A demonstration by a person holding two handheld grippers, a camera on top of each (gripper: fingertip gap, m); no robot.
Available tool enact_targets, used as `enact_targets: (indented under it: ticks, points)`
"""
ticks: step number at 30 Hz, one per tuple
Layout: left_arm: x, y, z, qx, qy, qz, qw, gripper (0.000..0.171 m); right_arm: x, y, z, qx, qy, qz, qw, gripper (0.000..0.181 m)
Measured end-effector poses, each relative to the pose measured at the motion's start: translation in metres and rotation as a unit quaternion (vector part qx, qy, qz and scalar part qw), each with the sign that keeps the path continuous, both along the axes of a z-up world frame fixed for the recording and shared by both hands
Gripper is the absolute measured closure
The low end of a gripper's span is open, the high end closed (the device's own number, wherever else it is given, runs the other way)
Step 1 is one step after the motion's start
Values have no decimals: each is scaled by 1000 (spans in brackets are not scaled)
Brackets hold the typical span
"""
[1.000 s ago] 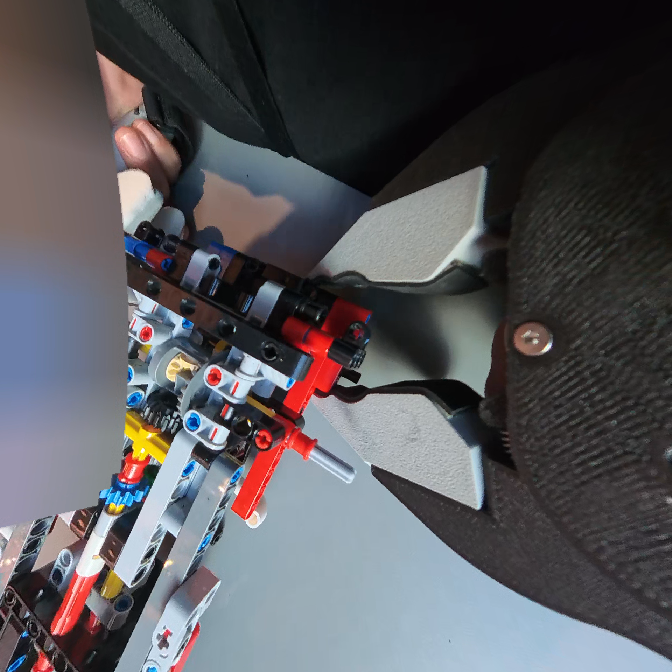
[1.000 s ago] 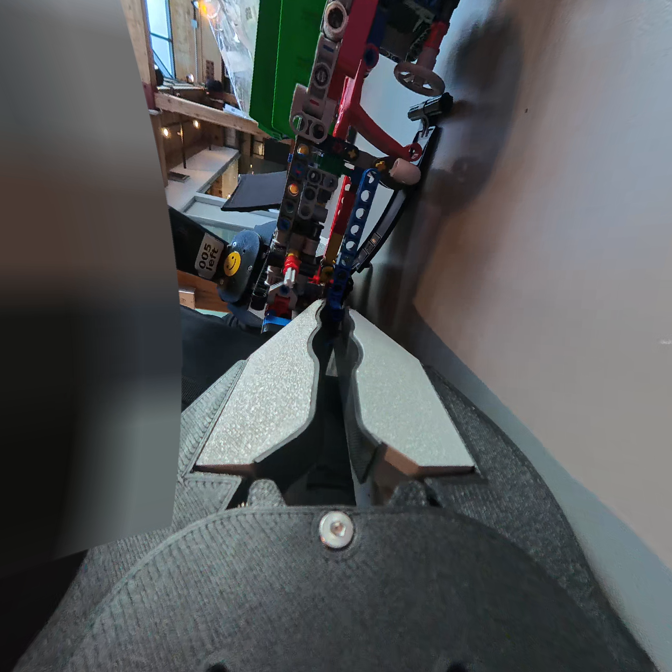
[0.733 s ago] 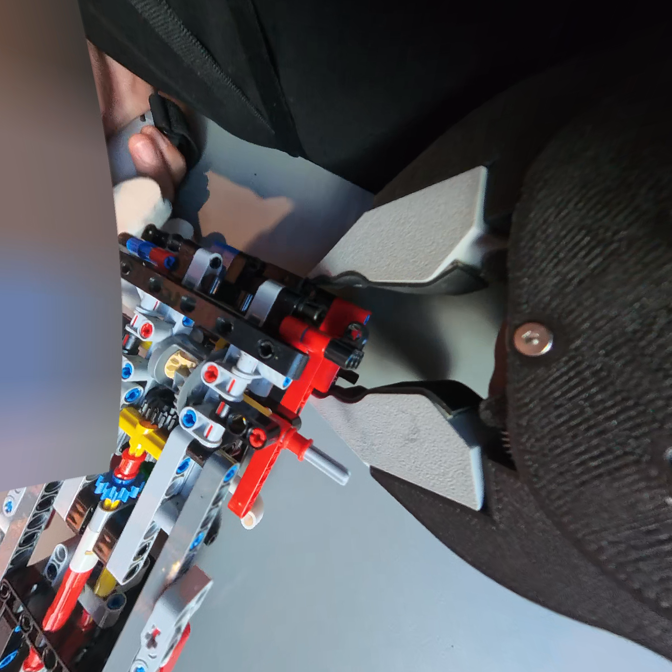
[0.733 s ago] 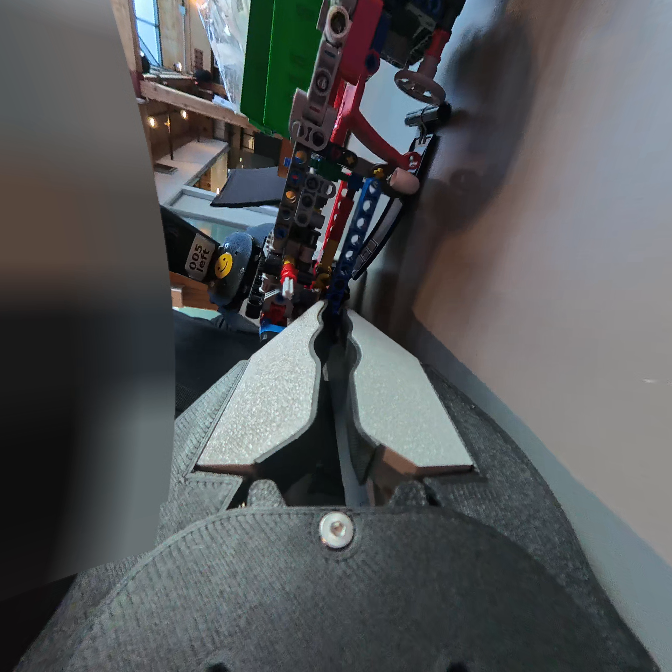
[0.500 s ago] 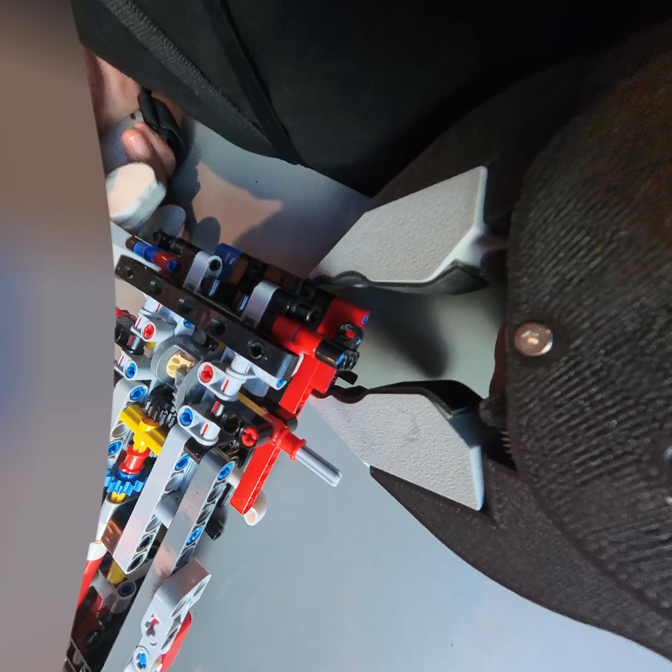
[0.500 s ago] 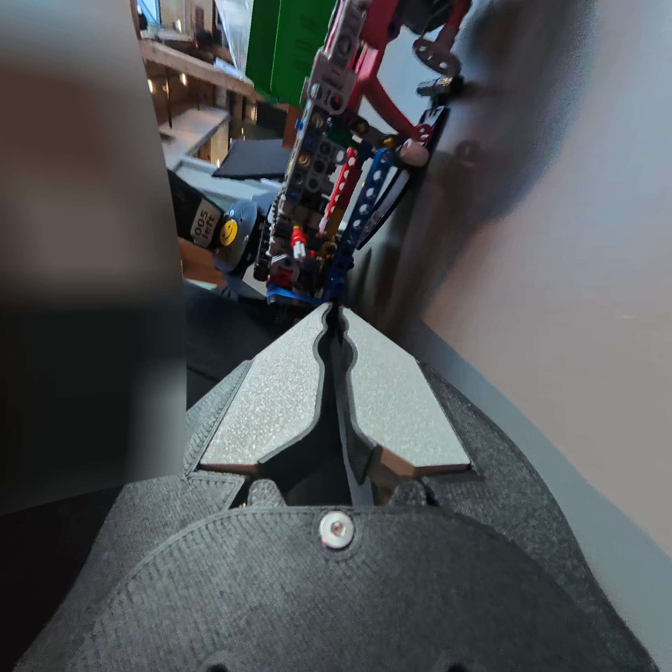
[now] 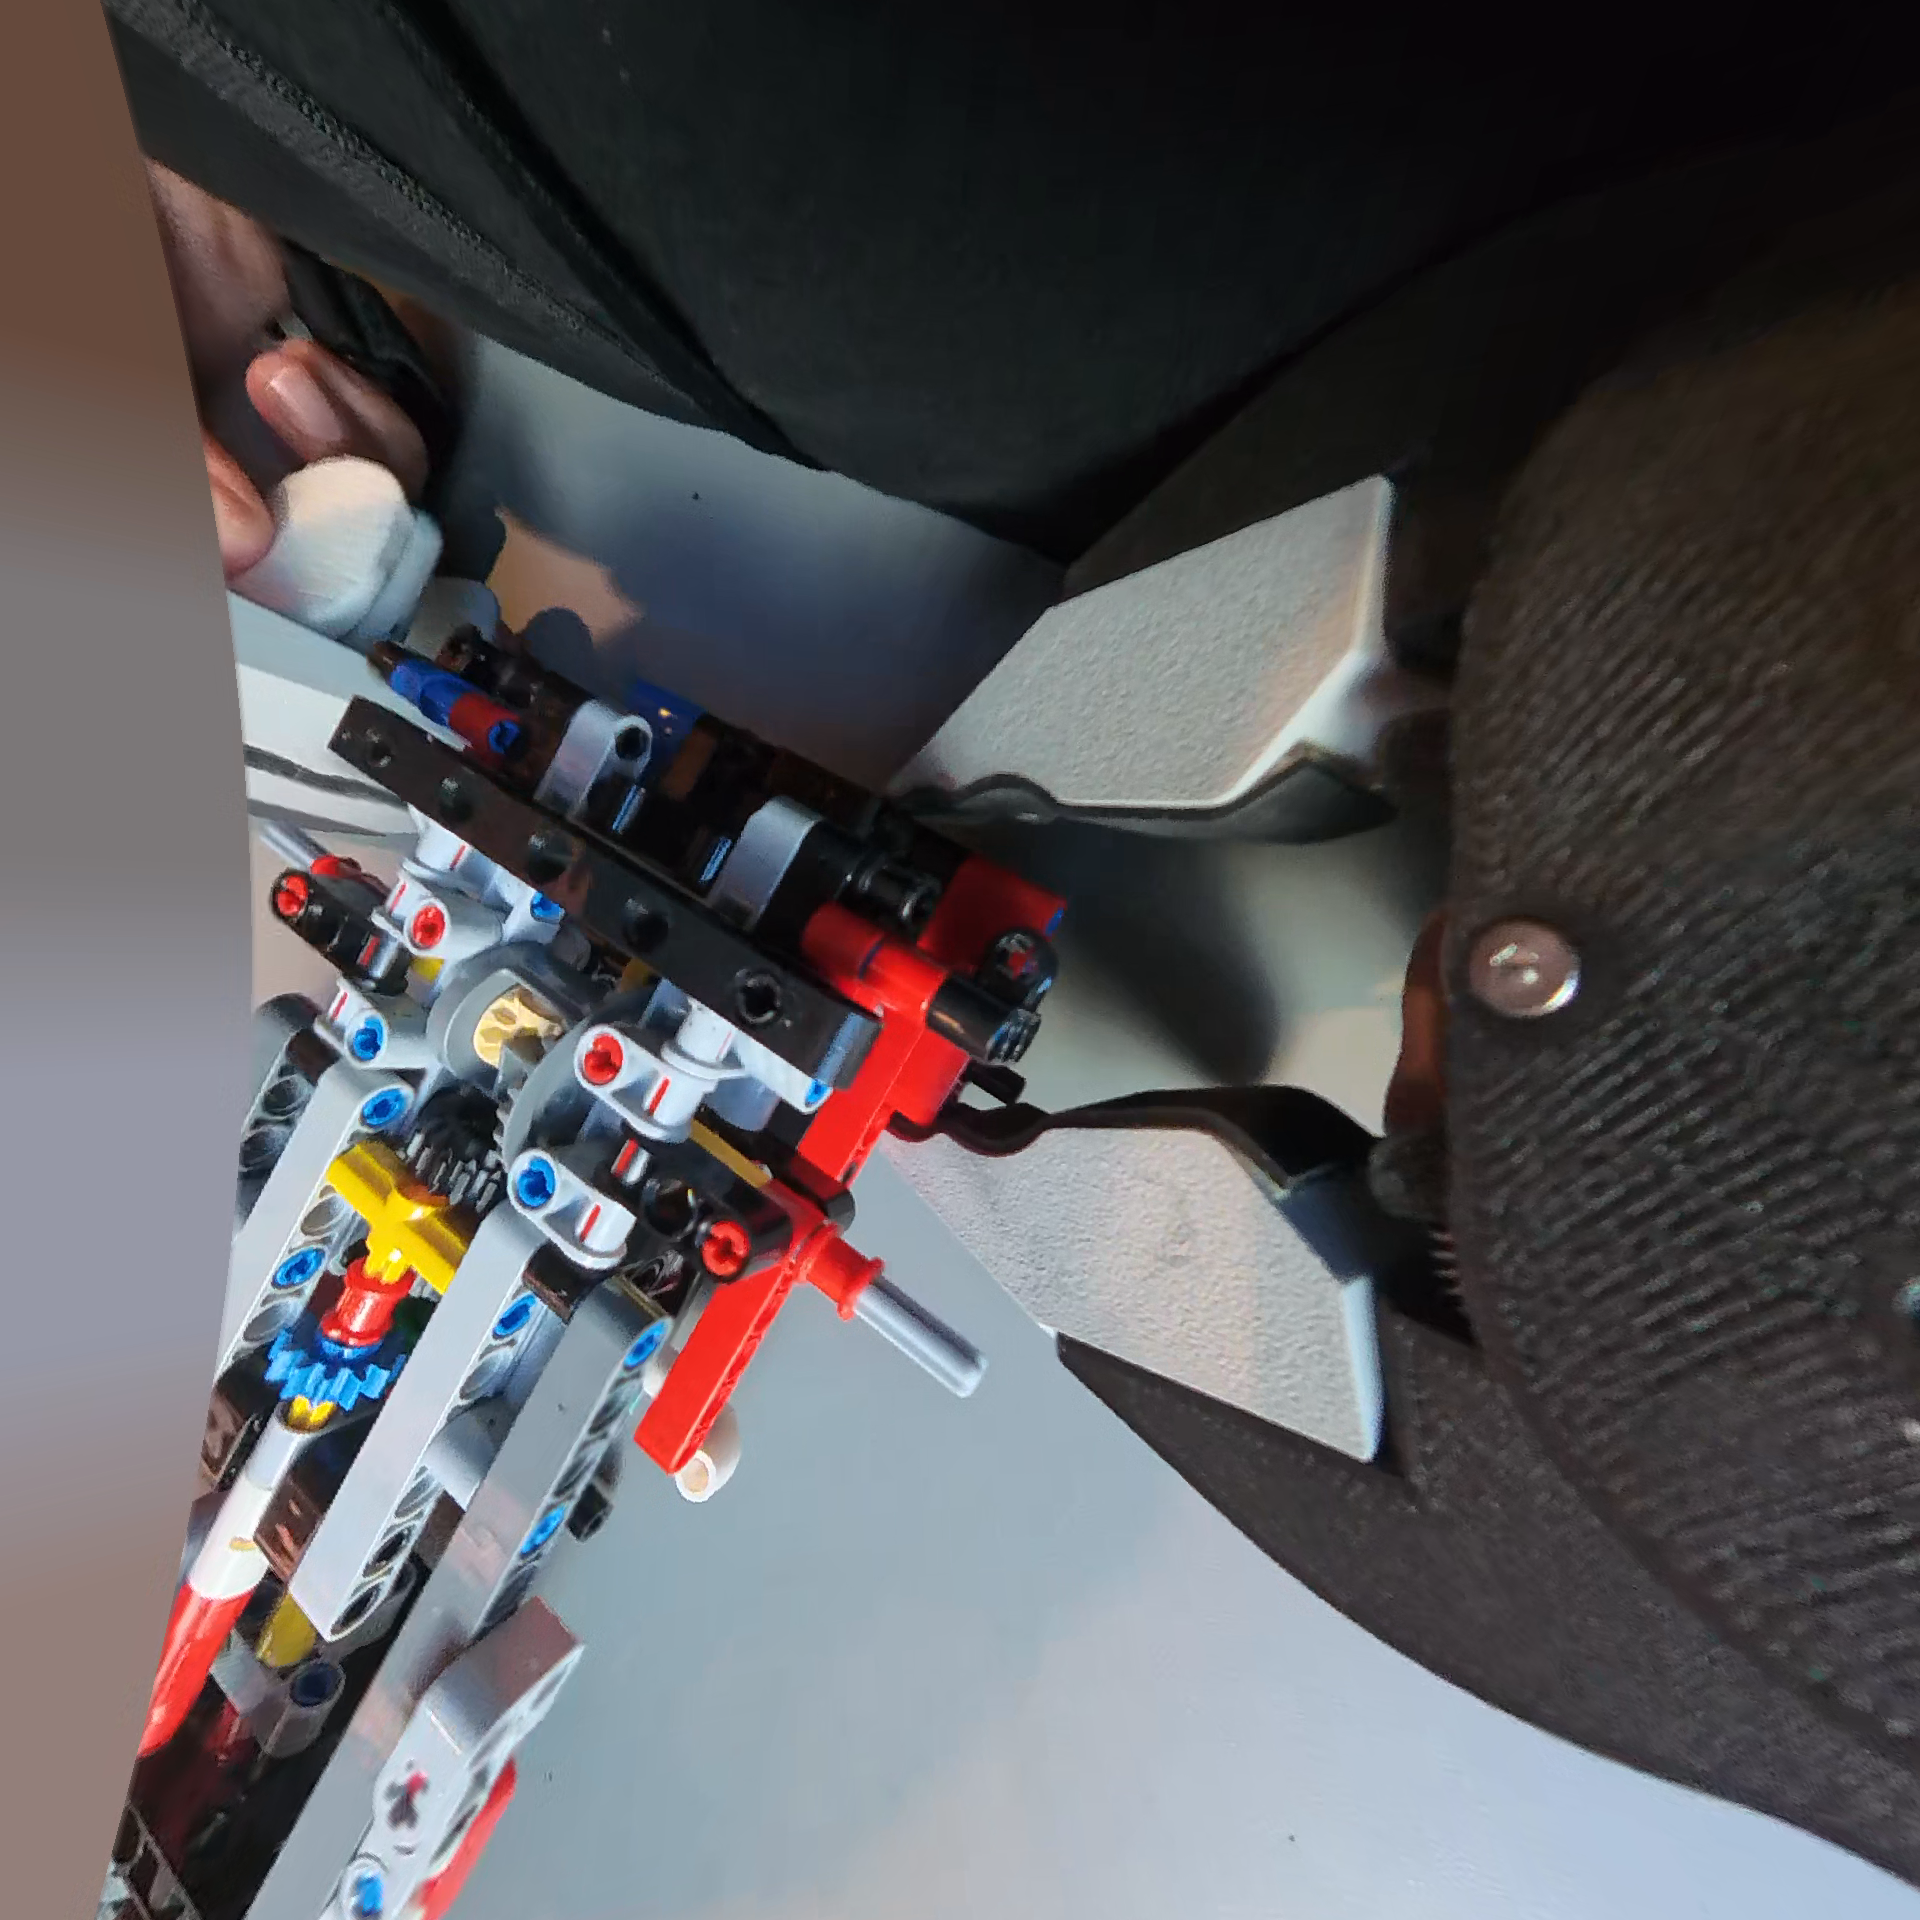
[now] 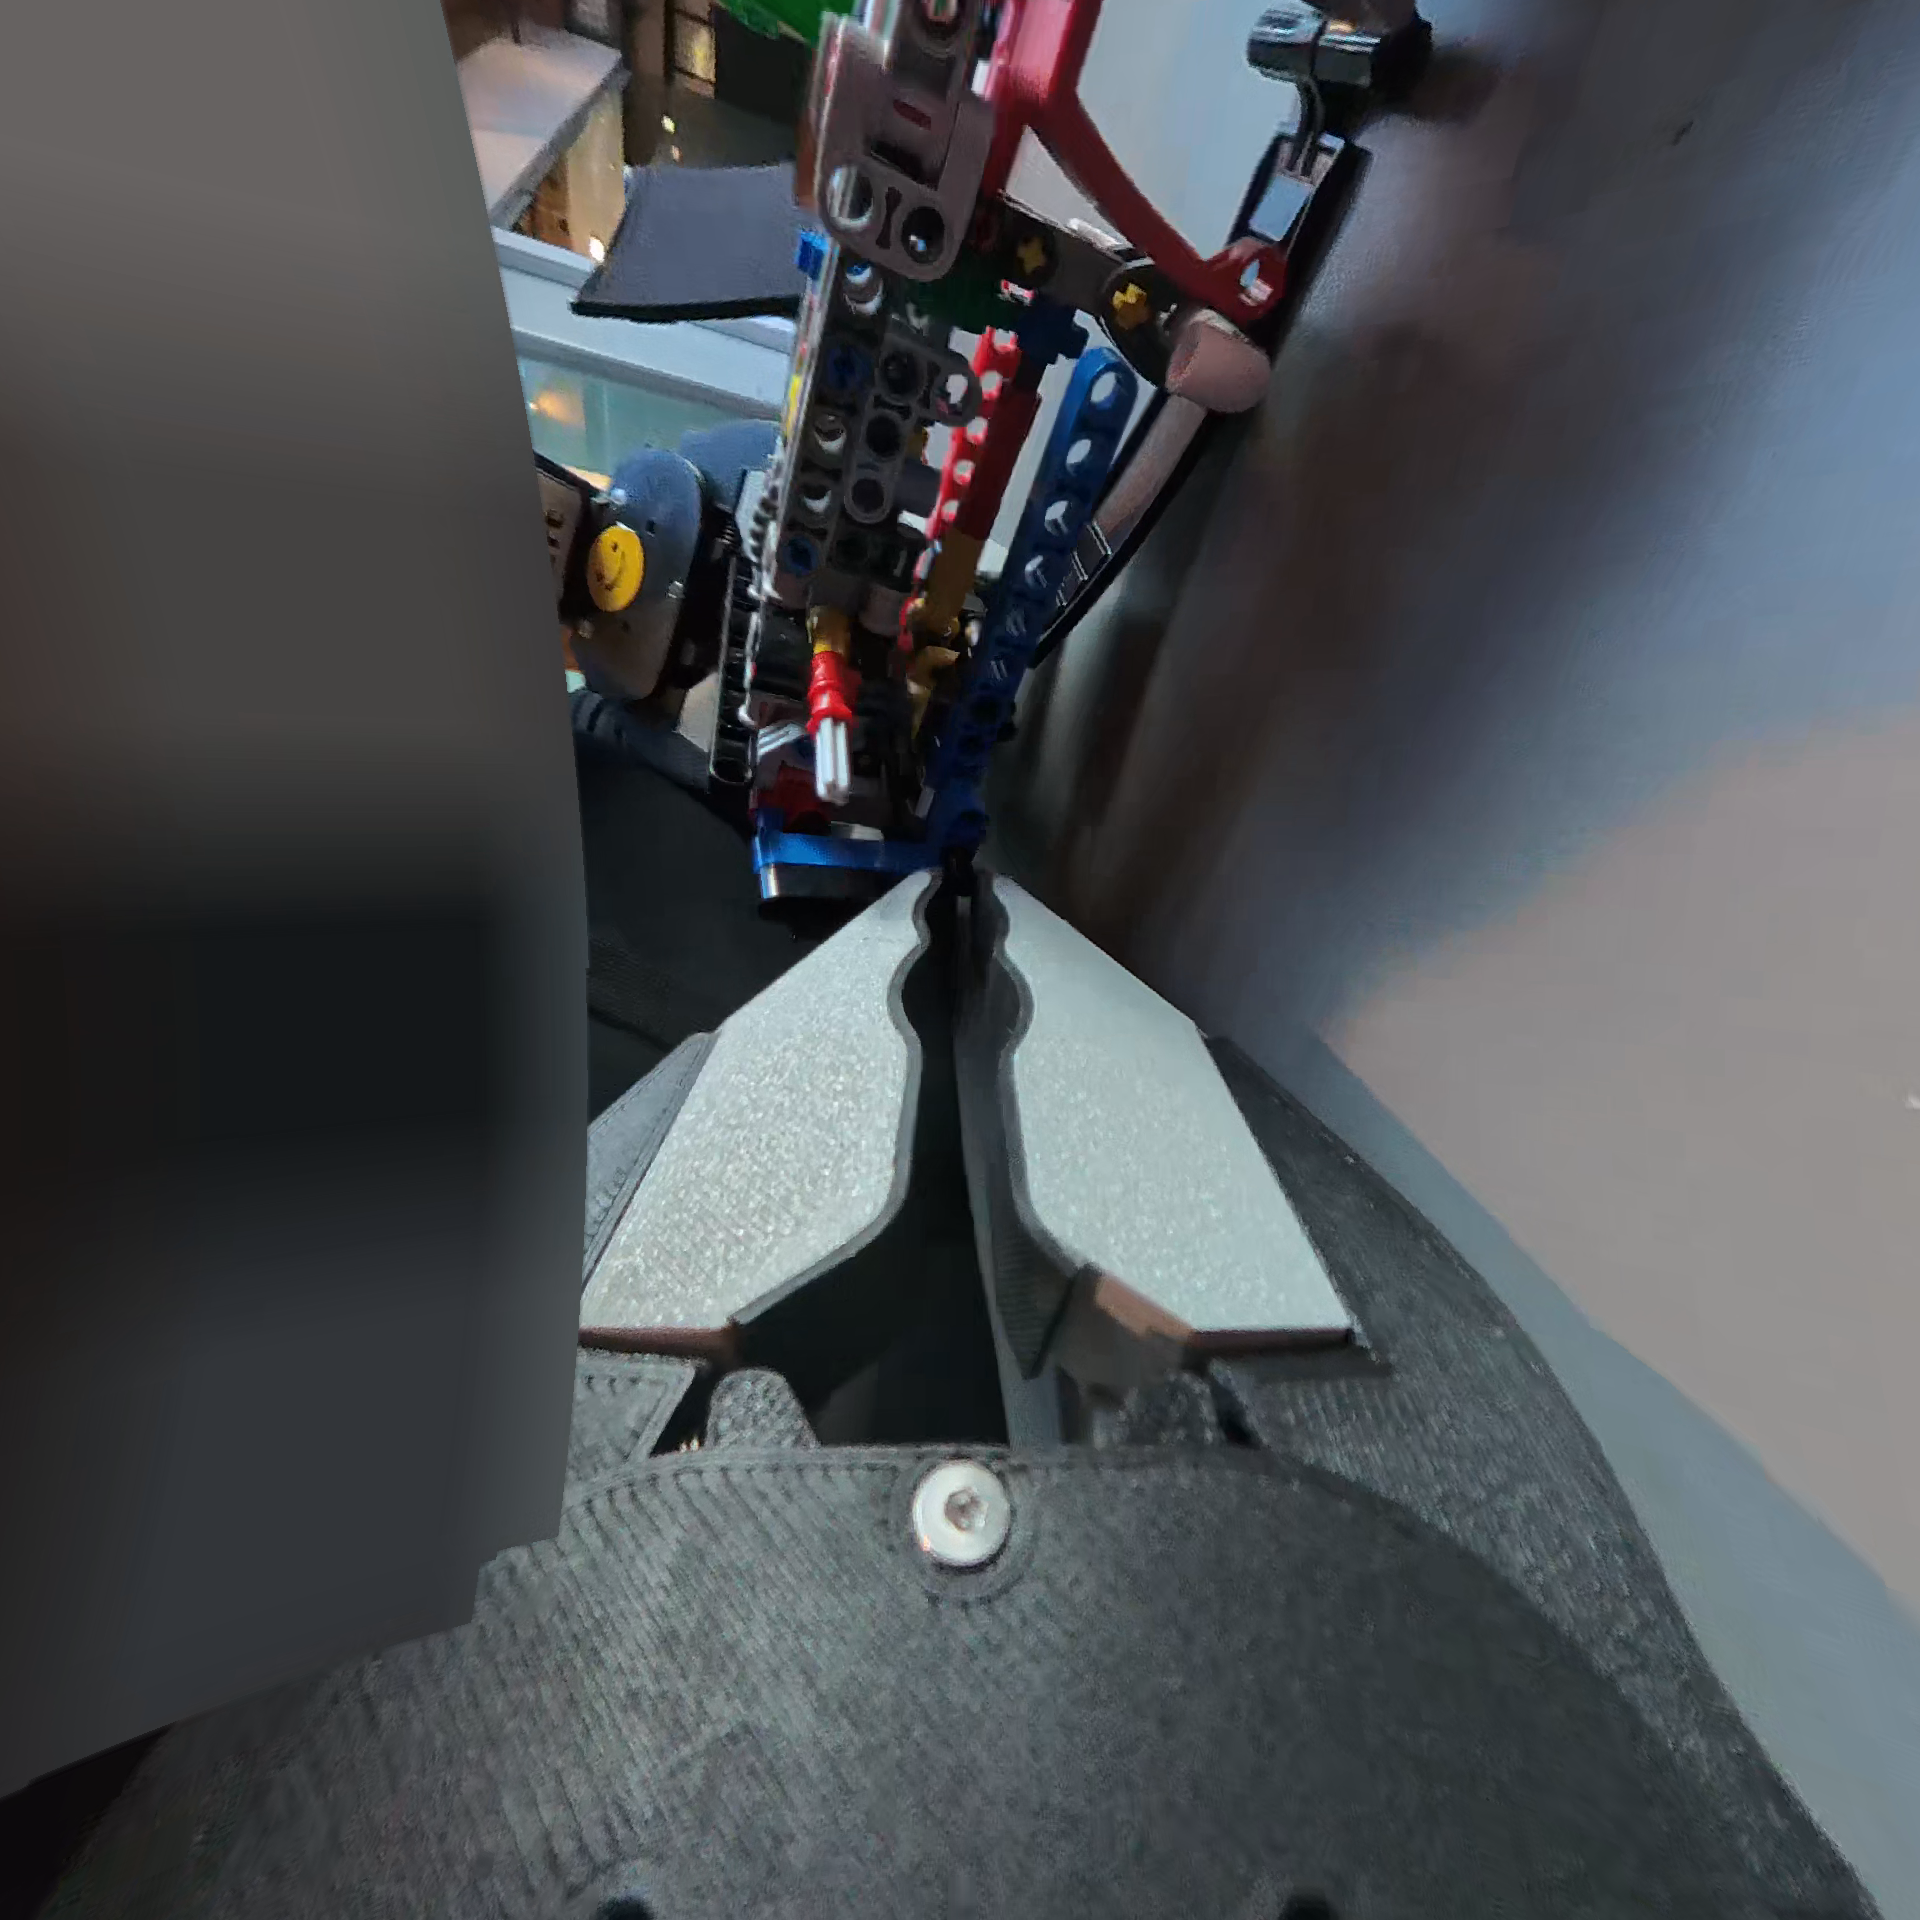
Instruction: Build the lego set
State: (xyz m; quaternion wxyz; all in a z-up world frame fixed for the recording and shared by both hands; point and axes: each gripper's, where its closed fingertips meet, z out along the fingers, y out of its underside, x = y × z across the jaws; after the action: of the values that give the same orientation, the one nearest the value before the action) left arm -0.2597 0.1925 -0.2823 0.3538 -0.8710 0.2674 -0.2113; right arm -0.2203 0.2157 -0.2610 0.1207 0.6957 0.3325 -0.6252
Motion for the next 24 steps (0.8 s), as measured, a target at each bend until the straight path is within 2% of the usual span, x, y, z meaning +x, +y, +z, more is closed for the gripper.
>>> enact_targets:
  ticks: [1, 11, 15, 18, 20, 22, 24]
  points:
    - [0, -1, 0, -1, 2, -1, 1000, 120, 0, -1, -2, 12, -5, 4, 1000, 181]
    - [2, 2, 2, -10, -23, 20, 999, 120, -6, 8, 2, 19, 11, -10, 1000, 181]
    - [6, 4, 5, -34, -76, 26, 996, 120, 1, 23, 25, 70, 98, -49, 991, 179]
    - [7, 3, 6, -35, -78, 24, 996, 120, 13, 38, 49, 145, 173, -90, 970, 172]
    - [8, 2, 7, -28, -75, 23, 997, 120, 14, 28, 58, 242, 212, -57, 945, 168]
    - [9, 2, 7, -22, -67, 22, 997, 120, 10, 19, 52, 360, 217, -13, 907, 163]
    - [10, 1, 7, -15, -59, 20, 998, 120, 3, 11, 59, 412, 247, 9, 877, 163]
